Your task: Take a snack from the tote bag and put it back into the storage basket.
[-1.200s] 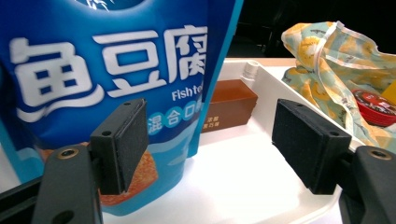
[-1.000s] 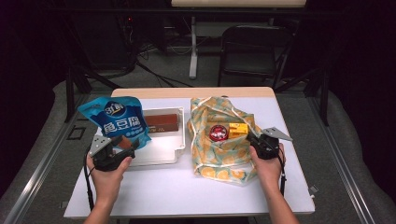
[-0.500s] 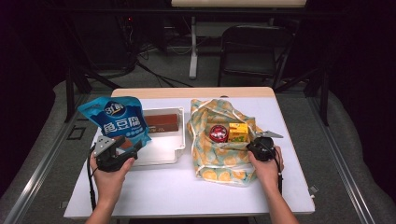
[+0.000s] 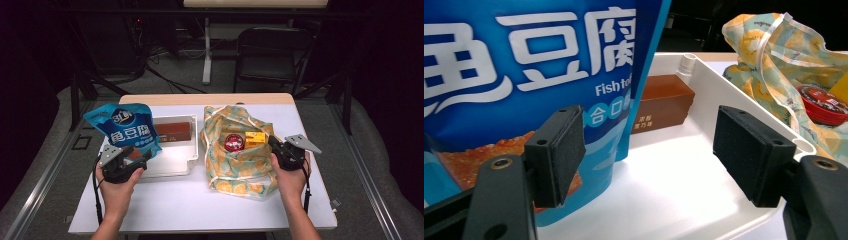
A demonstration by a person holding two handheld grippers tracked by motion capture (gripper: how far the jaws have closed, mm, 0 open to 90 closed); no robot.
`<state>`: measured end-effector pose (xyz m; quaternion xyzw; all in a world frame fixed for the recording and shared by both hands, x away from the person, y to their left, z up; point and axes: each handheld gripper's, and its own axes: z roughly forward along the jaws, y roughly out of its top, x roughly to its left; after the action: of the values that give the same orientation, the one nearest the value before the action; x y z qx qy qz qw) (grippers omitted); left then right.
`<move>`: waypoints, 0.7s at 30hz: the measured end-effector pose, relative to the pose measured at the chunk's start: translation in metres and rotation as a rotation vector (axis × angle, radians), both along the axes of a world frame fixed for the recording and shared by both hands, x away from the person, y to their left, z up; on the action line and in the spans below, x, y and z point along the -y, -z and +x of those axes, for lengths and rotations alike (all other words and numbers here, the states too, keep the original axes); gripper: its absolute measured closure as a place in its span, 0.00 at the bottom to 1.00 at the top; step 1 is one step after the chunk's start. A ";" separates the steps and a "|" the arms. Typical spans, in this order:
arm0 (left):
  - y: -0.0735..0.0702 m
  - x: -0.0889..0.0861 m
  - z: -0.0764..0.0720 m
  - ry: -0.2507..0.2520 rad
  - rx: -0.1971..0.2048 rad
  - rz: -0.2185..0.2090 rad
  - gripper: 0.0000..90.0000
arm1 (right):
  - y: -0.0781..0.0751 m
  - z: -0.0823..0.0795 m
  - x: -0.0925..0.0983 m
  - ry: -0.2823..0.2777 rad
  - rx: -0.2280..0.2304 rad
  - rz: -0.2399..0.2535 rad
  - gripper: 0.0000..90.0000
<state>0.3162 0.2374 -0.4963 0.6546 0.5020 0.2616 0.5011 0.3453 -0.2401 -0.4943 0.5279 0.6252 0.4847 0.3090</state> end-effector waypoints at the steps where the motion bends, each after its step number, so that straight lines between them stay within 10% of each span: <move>1: 0.000 0.001 0.000 0.000 -0.002 0.002 0.32 | 0.002 0.003 -0.001 0.002 -0.007 -0.004 0.99; 9: 0.003 -0.001 0.001 -0.007 -0.007 0.001 0.32 | 0.035 0.019 -0.002 -0.010 -0.113 0.023 1.00; 16: 0.004 0.003 0.001 0.006 -0.014 0.010 0.32 | 0.068 0.034 -0.001 -0.043 -0.358 -0.046 1.00; 21: 0.005 0.003 0.001 0.006 -0.019 0.010 0.32 | 0.069 0.034 -0.003 -0.023 -0.356 -0.068 0.98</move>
<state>0.3169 0.2346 -0.5009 0.6612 0.5033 0.2564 0.4938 0.3791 -0.2366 -0.5630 0.5876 0.6920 0.3658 0.2053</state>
